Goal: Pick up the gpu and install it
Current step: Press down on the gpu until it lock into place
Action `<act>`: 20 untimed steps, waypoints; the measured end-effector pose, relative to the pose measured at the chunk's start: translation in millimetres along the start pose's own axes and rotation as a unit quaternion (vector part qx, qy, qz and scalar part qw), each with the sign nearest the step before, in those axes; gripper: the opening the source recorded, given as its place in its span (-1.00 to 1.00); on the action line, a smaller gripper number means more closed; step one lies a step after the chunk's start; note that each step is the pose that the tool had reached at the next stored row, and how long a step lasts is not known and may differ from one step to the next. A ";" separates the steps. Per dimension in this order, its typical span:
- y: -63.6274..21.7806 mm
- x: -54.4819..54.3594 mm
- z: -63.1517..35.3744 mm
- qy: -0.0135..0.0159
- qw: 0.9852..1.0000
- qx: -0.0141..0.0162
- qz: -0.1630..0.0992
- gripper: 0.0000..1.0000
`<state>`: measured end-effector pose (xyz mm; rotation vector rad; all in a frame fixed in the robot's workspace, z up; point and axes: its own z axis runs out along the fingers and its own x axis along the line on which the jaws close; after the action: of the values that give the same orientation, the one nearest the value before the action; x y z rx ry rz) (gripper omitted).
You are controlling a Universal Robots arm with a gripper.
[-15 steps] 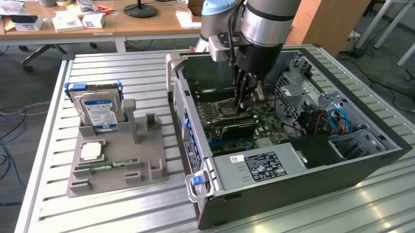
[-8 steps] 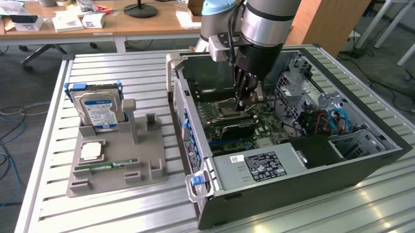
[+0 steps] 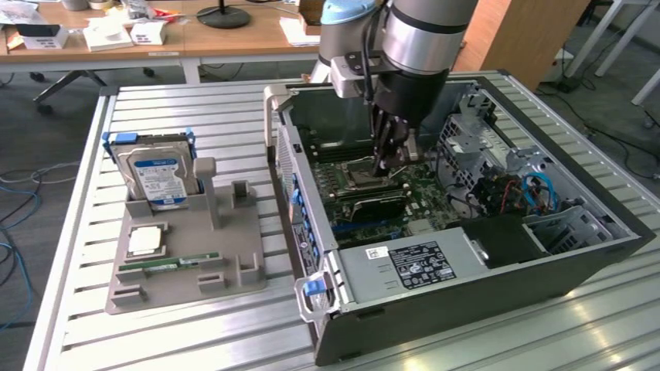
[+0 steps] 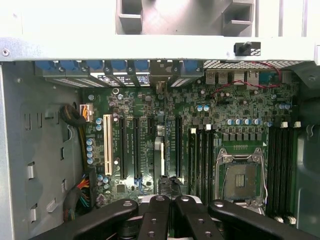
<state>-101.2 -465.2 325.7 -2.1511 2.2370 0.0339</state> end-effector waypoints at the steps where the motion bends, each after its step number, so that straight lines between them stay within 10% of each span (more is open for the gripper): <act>1: 0.4 0.0 0.0 0.000 1.000 0.000 0.000 -0.79; 20: 4.7 0.2 1.4 0.000 1.000 0.000 0.000 -0.79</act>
<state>-105.9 -465.1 324.2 -2.1511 2.2369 0.0339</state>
